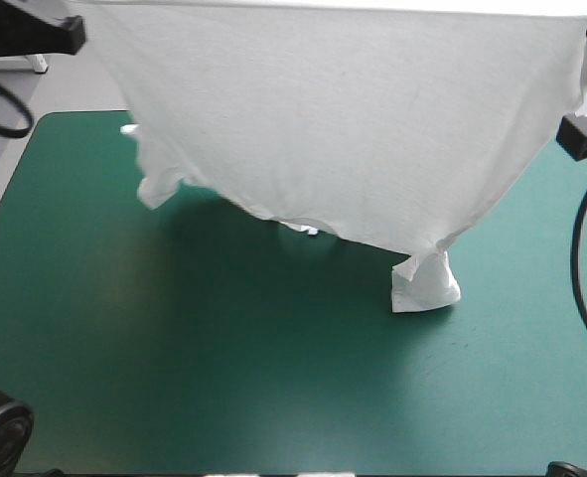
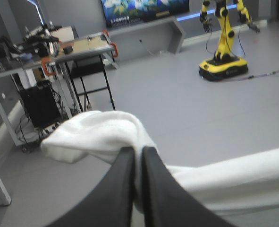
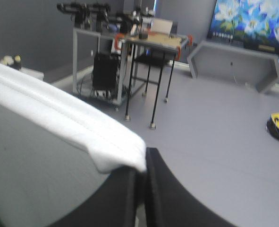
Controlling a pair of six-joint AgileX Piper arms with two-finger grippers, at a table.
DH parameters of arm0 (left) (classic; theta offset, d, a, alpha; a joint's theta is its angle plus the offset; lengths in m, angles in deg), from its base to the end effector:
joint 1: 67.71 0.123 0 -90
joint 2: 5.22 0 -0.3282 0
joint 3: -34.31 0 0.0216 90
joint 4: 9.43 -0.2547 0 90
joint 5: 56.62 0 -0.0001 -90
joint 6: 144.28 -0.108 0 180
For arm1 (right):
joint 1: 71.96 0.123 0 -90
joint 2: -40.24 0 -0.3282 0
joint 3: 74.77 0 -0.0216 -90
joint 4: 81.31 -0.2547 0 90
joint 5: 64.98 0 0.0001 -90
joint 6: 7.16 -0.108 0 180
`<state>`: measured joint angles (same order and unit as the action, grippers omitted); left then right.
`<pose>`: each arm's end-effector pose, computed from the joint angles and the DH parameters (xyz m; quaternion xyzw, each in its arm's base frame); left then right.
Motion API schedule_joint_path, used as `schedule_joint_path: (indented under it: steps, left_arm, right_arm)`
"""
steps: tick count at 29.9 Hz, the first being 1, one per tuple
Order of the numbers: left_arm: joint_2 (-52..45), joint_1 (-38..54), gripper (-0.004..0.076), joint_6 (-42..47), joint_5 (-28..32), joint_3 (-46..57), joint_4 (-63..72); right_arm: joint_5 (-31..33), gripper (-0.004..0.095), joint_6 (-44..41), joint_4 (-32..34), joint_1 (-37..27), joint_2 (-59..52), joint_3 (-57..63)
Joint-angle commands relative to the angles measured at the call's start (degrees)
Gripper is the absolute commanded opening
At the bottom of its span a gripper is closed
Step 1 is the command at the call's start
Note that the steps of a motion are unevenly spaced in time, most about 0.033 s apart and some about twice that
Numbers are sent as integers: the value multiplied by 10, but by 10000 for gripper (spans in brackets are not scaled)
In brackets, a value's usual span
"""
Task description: Fold the cloth
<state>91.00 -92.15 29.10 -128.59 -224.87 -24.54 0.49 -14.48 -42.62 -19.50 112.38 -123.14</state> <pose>0.1878 -0.0559 0.7019 0.1276 0.6858 0.0057 0.7165 0.0917 0.0185 0.6872 -0.1455 0.6572 0.0663 0.7365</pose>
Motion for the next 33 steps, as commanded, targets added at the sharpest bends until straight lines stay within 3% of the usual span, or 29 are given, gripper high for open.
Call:
schedule_joint_path:
  steps: [1, 6, 10, 16, 24, 28, 33]
  left_arm:
    - [-56, 1, -9, -10, 51, -9, -52]
    - [-76, 1, -9, -29, 65, -9, -74]
    - [-79, 1, -9, -39, 66, -9, -89]
    - [-80, 1, -9, -57, 70, 2, -97]
    - [-66, 9, -9, -47, 115, 175, -98]
    - [-34, 64, -6, -9, 151, 283, -73]
    - [40, 187, 2, -43, 188, 328, 147]
  right_arm:
    - [-110, -19, 12, 48, -1, -6, -39]
    - [-218, -18, 34, 45, -1, -4, -49]
    - [-256, -19, 34, 44, -1, 3, -56]
    - [-230, -19, 34, 54, -1, 28, -55]
    - [-117, -19, -29, 175, -26, 164, -55]
    - [-123, -19, -43, 39, -138, 230, -55]
    - [-142, -19, -21, -160, -298, 333, -55]
